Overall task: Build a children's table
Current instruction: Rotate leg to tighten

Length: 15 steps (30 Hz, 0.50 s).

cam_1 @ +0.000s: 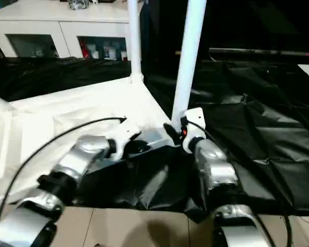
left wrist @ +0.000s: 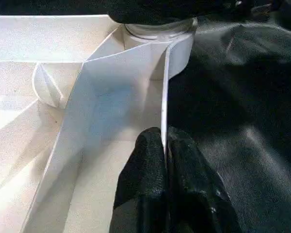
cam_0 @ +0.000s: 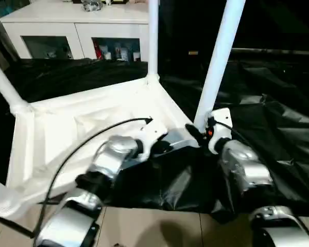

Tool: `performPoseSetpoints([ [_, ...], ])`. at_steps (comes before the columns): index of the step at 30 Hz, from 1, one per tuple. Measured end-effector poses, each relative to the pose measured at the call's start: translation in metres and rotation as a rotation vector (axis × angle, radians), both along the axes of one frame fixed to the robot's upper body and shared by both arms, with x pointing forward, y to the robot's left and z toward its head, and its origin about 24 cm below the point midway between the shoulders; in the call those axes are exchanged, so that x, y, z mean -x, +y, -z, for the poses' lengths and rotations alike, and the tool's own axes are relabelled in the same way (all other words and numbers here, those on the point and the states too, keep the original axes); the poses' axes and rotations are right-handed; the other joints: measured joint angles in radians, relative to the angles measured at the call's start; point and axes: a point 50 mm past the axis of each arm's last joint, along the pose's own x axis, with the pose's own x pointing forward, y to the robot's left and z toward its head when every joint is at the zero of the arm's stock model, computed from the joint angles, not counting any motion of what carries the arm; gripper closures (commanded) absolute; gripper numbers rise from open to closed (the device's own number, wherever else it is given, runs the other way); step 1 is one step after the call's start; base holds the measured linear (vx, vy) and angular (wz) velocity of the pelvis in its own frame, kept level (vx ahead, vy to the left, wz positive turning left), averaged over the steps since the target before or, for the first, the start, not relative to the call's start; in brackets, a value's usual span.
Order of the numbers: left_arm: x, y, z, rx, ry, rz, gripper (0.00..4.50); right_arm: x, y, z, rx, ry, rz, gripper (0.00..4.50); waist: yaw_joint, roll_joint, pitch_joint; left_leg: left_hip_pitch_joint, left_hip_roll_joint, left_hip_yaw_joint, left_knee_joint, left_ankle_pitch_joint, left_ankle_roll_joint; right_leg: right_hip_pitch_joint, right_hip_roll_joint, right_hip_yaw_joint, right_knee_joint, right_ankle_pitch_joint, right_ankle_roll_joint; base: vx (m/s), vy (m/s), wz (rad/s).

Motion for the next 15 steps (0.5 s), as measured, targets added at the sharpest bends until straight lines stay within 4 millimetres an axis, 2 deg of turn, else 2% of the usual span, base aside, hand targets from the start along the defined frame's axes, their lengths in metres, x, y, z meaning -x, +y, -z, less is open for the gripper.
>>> performPoseSetpoints([
  [2, 0.0, 0.0, 0.0, 0.001, 0.001, -0.002, 4.5, 0.0, 0.002, 0.0, 0.011, -0.008, 0.005, 1.88, -0.001, 0.0, 0.0, 0.0, 0.0, 0.0, 0.0, 0.0, 0.0, 0.0, 0.0, 0.0, -0.001, 0.0, 0.0, 0.0, 0.0, 0.0],
  [4, -0.001, 0.0, 0.0, 0.001, 0.0, -0.002, 4.5, 0.0, 0.002, -0.001, 0.014, -0.016, 0.004, 1.32, -0.001, 0.0, 0.0, -0.001, 0.0, 0.0, 0.0, 0.0, 0.0, 0.0, 0.0, 0.0, -0.001, 0.0, 0.0, 0.0, 0.0, 0.0],
  [8, 0.0, 0.004, -0.001, 0.001, -0.002, 0.014, 4.5, 0.001, 0.002, -0.002, -0.03, -0.016, -0.052, 1.09, -0.003, -0.001, 0.001, -0.001, 0.0, -0.001, -0.001, 0.0, 0.0, 0.0, 0.0, -0.001, -0.001, 0.0, 0.0, 0.0, 0.0, 0.0],
  [9, 0.0, 0.006, -0.001, 0.002, -0.001, 0.021, 4.5, 0.002, 0.0, -0.002, -0.037, -0.015, -0.073, 0.82, -0.003, -0.001, 0.001, -0.001, 0.0, -0.001, -0.002, 0.0, 0.0, 0.0, 0.0, -0.001, -0.002, 0.0, 0.0, 0.0, 0.0, 0.0],
  [12, 0.001, 0.011, -0.001, 0.009, 0.004, 0.039, 4.5, 0.004, -0.004, -0.004, -0.046, -0.013, -0.15, 0.66, -0.004, -0.001, 0.001, -0.001, 0.0, -0.001, -0.004, 0.0, 0.0, -0.002, 0.0, -0.002, 0.0, 0.0, 0.0, 0.0, 0.0, 0.0],
  [15, 0.002, 0.018, -0.002, 0.014, 0.008, 0.069, 4.5, 0.008, -0.014, -0.008, -0.017, 0.001, -0.297, 0.66, -0.002, -0.001, 0.001, -0.001, 0.001, -0.001, -0.006, 0.0, 0.0, -0.003, 0.001, -0.002, 0.002, 0.0, 0.0, 0.0, 0.0, 0.0],
])
